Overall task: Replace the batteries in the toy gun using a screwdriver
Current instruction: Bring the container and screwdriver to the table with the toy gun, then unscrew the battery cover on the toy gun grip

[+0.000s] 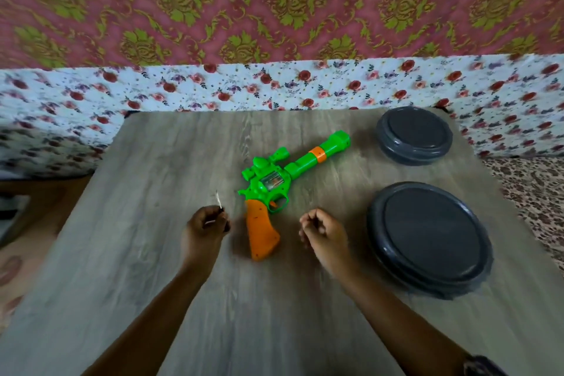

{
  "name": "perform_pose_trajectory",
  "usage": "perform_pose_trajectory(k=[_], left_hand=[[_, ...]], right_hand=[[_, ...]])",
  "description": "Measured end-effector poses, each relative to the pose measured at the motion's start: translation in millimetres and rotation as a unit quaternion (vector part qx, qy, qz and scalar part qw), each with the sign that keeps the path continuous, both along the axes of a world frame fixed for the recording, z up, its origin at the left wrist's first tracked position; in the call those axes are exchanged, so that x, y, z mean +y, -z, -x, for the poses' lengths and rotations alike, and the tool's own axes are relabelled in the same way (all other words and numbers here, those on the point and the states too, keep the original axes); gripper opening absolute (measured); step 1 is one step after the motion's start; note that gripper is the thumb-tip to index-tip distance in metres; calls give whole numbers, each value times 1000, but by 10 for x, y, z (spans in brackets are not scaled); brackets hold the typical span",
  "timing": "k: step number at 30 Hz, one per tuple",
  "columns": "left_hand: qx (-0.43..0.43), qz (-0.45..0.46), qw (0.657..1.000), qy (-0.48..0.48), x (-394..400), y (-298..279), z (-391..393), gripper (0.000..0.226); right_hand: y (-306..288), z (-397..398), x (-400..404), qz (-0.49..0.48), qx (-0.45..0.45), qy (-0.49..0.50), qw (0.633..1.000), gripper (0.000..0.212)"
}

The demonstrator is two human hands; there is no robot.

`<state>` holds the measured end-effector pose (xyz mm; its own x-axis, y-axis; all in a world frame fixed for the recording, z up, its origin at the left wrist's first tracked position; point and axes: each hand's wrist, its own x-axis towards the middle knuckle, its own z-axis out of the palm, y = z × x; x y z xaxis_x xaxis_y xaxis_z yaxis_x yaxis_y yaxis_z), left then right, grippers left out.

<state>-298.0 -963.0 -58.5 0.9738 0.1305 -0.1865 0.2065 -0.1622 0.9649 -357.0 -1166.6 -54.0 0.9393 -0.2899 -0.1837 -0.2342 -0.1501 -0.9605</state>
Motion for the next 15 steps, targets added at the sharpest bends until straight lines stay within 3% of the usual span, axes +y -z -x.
perform_pose_trajectory(k=[10,15], left_hand=[[-151,-87,983,52,-20,349,-120,7],[-193,-97,975,58,-41,423,-142,15]], right_hand=[[365,-227,-41,21,-117,-36,992,12],[436,-206,-62,68,-148,-119,979,9]])
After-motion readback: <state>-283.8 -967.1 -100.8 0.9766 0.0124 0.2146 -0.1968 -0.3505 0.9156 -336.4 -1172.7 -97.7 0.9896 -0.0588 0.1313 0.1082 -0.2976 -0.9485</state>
